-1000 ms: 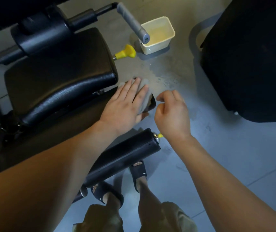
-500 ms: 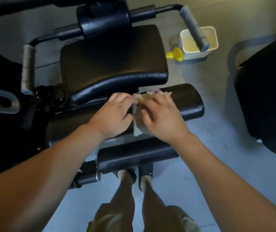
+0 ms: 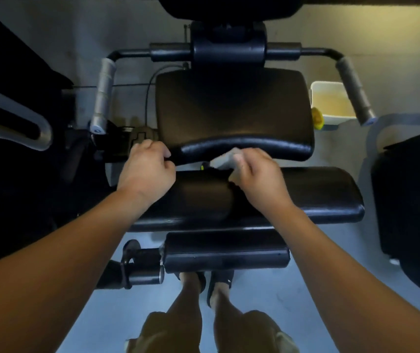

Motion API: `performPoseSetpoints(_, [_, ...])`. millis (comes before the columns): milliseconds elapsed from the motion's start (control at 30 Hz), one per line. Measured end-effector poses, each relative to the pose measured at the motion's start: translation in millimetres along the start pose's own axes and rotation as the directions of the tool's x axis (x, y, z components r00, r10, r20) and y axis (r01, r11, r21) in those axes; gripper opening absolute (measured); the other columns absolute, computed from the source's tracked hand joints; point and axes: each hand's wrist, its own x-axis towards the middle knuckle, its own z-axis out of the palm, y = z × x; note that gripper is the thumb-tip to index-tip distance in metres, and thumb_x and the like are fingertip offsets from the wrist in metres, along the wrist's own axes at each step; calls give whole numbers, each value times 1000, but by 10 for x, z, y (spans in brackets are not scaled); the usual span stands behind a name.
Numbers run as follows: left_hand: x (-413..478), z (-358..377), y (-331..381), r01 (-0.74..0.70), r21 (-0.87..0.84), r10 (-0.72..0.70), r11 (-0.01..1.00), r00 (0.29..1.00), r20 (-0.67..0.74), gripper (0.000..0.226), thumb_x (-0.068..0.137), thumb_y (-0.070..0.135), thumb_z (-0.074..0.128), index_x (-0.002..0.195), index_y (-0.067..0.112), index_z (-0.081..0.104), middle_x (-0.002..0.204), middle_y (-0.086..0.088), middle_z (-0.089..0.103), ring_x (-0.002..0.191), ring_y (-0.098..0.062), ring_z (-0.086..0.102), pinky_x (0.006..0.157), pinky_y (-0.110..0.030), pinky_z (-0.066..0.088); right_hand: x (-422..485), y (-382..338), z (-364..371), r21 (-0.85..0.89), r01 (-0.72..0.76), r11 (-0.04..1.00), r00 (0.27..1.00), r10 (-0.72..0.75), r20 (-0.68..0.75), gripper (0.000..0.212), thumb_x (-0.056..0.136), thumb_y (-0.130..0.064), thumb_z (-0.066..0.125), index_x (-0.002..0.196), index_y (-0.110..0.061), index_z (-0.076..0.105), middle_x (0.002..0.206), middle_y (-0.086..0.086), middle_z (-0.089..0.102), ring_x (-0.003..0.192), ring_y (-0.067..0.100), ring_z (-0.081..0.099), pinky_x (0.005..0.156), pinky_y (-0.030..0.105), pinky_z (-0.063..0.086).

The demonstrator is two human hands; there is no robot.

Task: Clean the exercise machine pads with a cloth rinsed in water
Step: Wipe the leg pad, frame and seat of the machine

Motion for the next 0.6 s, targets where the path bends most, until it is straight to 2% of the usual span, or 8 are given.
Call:
performPoseSetpoints(133, [144,-150,-117,66,-97,-63,993,998,28,28,95,18,54,121,15,63,122,-4,55,118,-24,52,99,-36,46,302,-432,-94,221,-10,975,991,39,-125,27,109,-36,44,106,-21,66,101,-5,65,96,6,62,85,29,52])
performPoseSetpoints(233, [230,-200,-157,147,-187,-141,971,989,42,30,95,18,52,124,16,62,126,-4,59,114,-24,58,95,-33,46,559,-677,-19,111,119,987,979,-99,-177,28,109,-35,42,108,-19,65,103,-4,63,99,12,59,88,32,49])
performPoseSetpoints(267, [254,-197,-171,174,-207,-166,963,984,59,31,96,19,52,125,17,62,126,-4,61,113,-24,58,96,-34,48,646,-705,48,16,175,984,973,-171,-157,30,109,-35,41,111,-19,66,107,-3,63,103,15,57,92,34,47])
performPoseSetpoints(333, [294,-162,-212,217,-214,-198,953,975,105,33,97,21,51,128,20,60,127,-5,62,114,-26,59,99,-38,50,765,-690,237,-123,241,963,970,-236,55,40,108,-39,36,129,-22,65,131,0,61,124,19,51,107,36,39])
performPoseSetpoints(400, [313,-114,-259,252,-210,-226,945,964,138,33,97,22,51,129,21,60,128,-5,61,115,-28,59,100,-40,50,805,-592,452,-241,277,930,922,-187,339,48,109,-45,31,149,-29,51,158,-5,43,149,16,29,122,40,24])
performPoseSetpoints(433, [322,-93,-277,260,-211,-233,942,962,144,33,97,22,51,129,21,61,128,-6,62,114,-28,59,100,-41,50,803,-546,528,-306,311,900,901,-177,397,48,109,-46,32,152,-32,47,163,-9,36,154,14,21,124,42,19])
performPoseSetpoints(467, [325,-63,-305,274,-215,-244,937,957,153,32,97,22,52,127,21,62,126,-7,62,112,-28,60,99,-40,51,806,-502,584,-338,345,876,896,-199,398,47,108,-45,33,152,-32,47,163,-10,35,154,14,20,123,43,19])
performPoseSetpoints(600, [275,-43,-404,297,-201,-262,934,948,181,24,97,22,50,116,20,66,112,-8,66,99,-26,62,86,-36,53,886,-564,653,-355,491,795,864,-393,315,42,102,-34,49,143,-25,55,142,-2,54,134,23,45,112,43,38])
